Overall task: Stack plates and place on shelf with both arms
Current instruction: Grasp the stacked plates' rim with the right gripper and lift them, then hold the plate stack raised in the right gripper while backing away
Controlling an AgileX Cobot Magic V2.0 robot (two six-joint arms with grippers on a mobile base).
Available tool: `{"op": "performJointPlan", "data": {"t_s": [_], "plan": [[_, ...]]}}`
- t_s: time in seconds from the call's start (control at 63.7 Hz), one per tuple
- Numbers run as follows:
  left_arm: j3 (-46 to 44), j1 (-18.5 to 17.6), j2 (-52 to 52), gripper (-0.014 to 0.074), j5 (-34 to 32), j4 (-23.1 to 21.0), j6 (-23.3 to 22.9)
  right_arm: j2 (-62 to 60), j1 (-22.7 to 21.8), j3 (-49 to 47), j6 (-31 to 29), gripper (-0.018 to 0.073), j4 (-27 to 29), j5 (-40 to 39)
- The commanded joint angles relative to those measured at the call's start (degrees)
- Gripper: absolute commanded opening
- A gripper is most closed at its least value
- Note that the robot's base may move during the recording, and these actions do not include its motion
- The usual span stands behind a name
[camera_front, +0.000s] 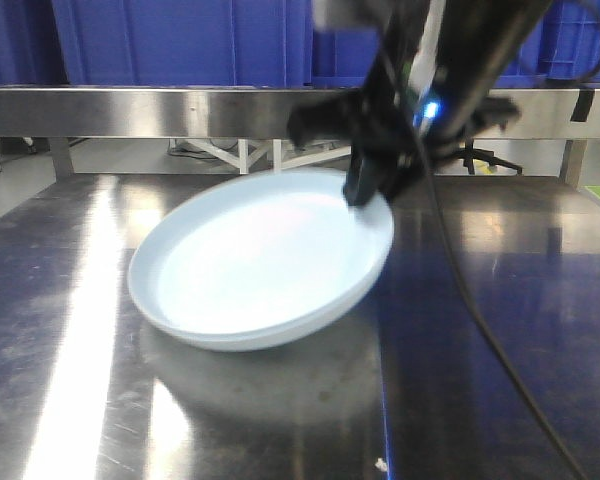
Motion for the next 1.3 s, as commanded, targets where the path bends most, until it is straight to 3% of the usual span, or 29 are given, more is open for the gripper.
{"op": "performJointPlan", "data": {"t_s": [0.0,0.329,0.455,0.816,1.286], "plan": [[-1.6,-0.3,-0.2,0.0085,-4.2,-0.4,-0.3,-7.2,-1.8,-1.2,-0.5,0.0057,-1.3,-4.8],[-1.6,-0.3,-0.2,0.0085,-4.2,-0.4,-0.3,-27.6,-15.1,9.9,-0.5,0.0057,-1.4,-5.5],[-1.6,-0.3,-0.2,0.0085,-4.2,-0.4,-0.3,-36.5,-17.9,16.3,-0.5,0.0057,-1.4,-6.4],[-1.6,-0.3,-0.2,0.0085,-4.2,-0.4,-0.3,-56.4,-19.5,32.0,-0.5,0.0057,-1.3,-6.3],[-1.6,-0.3,-0.2,0.0084,-4.2,-0.4,-0.3,-58.2,-19.5,34.0,-0.5,0.0057,-1.3,-6.2]]}}
